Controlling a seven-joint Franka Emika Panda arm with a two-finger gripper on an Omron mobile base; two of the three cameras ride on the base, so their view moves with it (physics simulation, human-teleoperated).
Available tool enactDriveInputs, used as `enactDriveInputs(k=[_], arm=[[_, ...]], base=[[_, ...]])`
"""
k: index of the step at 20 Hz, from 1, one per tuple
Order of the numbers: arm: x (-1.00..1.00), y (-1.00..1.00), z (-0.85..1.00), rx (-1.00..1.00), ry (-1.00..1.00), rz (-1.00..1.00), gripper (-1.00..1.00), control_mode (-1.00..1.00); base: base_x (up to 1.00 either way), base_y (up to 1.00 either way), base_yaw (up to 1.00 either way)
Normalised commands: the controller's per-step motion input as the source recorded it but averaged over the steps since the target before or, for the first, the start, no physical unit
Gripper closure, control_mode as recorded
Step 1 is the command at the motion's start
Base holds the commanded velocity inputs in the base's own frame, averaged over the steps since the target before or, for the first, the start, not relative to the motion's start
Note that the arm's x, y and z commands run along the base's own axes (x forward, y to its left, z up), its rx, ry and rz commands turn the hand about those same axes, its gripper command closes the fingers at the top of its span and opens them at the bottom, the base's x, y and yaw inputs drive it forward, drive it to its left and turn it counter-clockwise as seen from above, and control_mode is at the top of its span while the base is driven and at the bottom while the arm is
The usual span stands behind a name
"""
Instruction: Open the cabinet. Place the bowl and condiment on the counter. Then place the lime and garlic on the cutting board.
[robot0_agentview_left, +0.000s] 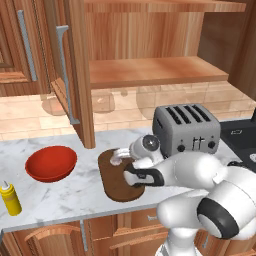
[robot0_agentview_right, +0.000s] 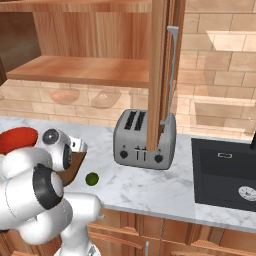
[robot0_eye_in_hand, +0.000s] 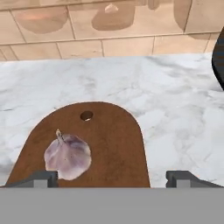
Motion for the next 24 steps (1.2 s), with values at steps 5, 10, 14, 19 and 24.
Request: enactDriveInputs(k=[5,10,14,19,24], arm=[[-0.23,-0.11,0.86,0.05,-0.05,-0.01,-1.00,-1.00],[-0.43,0.00,0.28,0.00,0.00,-0.01,-1.00,-1.00],[-0.45,0.00,0.03,0.00,0.00,-0.01,-1.00,-1.00],[-0.42,-0.09,0.00,0.00,0.00,0.00,-1.00,-1.00],[-0.14,-0.41,0.00,0.00,0.00,0.00,-1.00,-1.00]], base=[[0.00,0.00,0.00],[0.00,0.00,0.00],[0.00,0.00,0.00],[0.00,0.00,0.00],[0.00,0.00,0.00]])
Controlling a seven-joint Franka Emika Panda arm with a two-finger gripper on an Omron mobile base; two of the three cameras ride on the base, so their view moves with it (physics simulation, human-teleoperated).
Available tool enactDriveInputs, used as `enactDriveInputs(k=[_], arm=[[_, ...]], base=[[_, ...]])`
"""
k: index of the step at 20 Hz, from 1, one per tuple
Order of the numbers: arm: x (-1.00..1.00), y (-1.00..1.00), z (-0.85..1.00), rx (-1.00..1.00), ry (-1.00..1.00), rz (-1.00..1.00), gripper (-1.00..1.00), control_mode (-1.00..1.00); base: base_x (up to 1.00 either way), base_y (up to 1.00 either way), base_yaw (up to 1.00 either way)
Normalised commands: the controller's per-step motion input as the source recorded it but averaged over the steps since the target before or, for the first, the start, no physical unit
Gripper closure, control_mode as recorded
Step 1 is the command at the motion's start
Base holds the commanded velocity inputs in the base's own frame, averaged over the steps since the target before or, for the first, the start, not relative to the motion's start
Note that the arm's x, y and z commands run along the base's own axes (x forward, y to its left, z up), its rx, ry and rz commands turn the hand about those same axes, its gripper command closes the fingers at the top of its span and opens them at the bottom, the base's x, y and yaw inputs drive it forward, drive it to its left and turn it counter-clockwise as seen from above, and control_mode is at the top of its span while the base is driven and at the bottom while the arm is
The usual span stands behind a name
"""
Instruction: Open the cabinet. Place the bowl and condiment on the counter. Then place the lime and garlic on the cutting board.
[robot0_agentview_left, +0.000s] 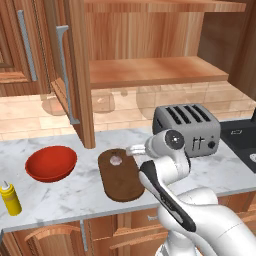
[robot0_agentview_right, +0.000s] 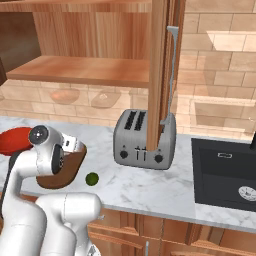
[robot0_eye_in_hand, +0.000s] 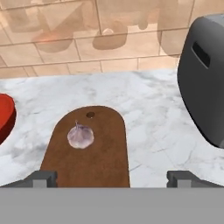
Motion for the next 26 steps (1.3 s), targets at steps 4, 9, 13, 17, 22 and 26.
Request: enactDriveInputs(k=[4,9,13,17,22,26], arm=[[-0.03,-0.44,0.00,0.00,0.02,0.00,-1.00,-1.00],[-0.01,-0.43,0.00,0.00,0.02,0.00,-1.00,-1.00],[0.00,-0.23,0.00,0.00,0.08,0.00,-1.00,-1.00],[-0.08,-0.12,-0.02,0.00,0.13,-0.02,-1.00,-1.00],[-0.26,-0.03,-0.01,0.00,0.15,-0.04,-1.00,-1.00],[-0.28,0.00,-0.03,-0.01,0.17,-0.07,-1.00,-1.00]], base=[[0.00,0.00,0.00],[0.00,0.00,0.00],[0.00,0.00,0.00],[0.00,0.00,0.00],[0.00,0.00,0.00],[0.00,0.00,0.00]])
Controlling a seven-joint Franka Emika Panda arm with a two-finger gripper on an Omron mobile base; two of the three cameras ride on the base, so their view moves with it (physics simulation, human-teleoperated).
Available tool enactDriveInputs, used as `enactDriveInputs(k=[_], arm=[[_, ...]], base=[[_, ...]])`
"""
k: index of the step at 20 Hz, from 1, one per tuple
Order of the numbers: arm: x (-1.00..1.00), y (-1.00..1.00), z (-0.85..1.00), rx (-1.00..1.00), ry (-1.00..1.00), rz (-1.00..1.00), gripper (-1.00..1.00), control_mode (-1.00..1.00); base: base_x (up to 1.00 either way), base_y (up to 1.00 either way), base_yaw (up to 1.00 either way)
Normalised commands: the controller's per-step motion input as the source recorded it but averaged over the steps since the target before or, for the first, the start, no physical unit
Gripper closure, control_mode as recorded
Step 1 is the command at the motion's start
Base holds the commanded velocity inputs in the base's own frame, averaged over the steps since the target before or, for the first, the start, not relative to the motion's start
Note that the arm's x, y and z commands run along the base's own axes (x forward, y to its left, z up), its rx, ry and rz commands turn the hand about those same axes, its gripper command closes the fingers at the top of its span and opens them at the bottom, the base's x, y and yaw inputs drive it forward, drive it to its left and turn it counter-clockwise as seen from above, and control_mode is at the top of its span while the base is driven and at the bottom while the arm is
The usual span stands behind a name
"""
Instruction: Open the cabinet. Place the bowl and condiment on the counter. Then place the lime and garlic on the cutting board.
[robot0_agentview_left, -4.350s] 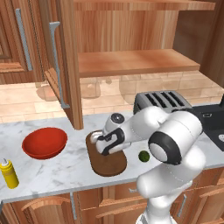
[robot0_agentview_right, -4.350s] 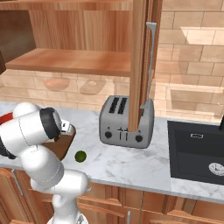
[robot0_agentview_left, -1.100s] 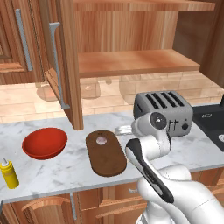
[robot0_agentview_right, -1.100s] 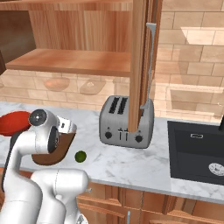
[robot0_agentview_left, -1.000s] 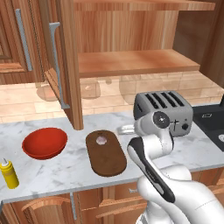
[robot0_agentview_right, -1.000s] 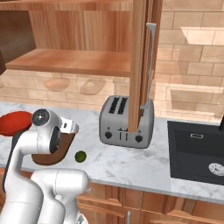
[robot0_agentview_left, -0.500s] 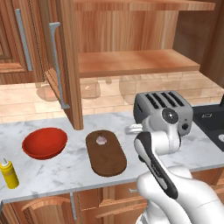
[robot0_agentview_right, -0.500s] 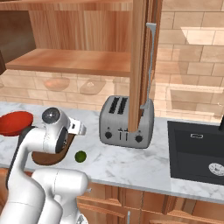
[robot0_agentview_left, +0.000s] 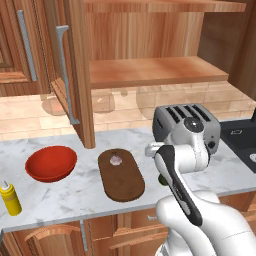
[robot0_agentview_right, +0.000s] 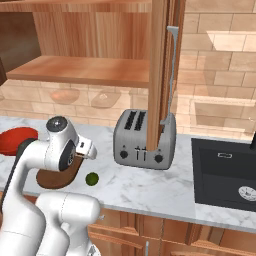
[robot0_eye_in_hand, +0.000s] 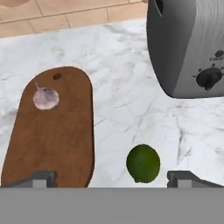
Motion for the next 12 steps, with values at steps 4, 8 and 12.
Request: enactDriveInputs(k=[4,8,12], arm=[[-0.17,-0.01,-0.16,-0.02,0.15,-0.07,-1.00,-1.00],[-0.03,-0.01,-0.26,-0.04,0.15,-0.07,-1.00,-1.00],[0.00,-0.05,-0.31,-0.04,0.14,-0.06,-1.00,-1.00]], base=[[0.00,0.00,0.00],[0.00,0.00,0.00],[0.00,0.00,0.00]])
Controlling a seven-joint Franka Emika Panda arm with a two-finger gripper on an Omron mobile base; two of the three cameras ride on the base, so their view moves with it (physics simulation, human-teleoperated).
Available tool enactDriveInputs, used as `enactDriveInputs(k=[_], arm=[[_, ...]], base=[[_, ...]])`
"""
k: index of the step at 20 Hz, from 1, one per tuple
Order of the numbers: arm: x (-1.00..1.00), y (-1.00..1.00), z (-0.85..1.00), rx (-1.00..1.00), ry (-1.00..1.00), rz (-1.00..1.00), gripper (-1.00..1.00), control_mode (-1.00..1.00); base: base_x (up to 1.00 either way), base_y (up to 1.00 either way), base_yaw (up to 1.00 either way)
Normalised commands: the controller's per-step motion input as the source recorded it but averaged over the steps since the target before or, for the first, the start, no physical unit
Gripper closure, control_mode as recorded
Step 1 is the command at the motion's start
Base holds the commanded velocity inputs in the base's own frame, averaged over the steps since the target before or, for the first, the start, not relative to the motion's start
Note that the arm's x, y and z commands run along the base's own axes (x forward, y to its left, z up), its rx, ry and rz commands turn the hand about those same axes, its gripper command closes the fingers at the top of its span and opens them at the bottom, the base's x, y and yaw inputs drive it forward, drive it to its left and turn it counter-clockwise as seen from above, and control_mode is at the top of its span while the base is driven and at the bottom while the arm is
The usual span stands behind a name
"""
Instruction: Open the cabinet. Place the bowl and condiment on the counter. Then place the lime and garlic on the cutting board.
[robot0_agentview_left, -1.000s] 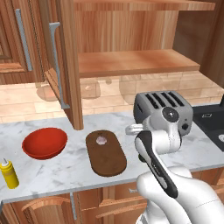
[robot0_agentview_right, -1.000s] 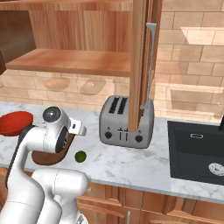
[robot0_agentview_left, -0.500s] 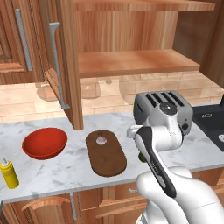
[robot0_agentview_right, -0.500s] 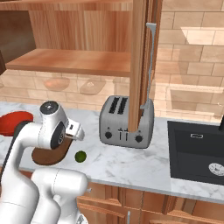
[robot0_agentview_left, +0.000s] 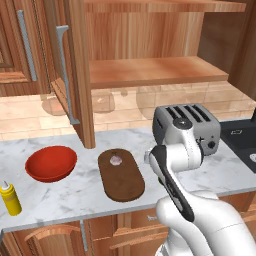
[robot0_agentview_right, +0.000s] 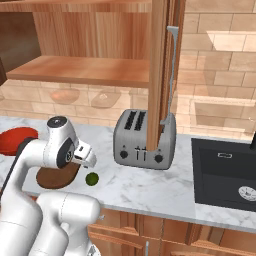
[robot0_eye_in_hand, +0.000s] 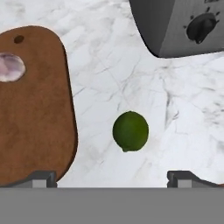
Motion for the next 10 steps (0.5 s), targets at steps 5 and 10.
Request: enactDriveInputs(k=[5,10], arm=[[0.00,-0.14,-0.33,-0.03,0.10,-0.04,-1.00,-1.00],[0.00,-0.19,-0.32,0.00,0.08,-0.02,-1.00,-1.00]], base=[[0.00,0.00,0.00],[0.00,0.00,0.00]])
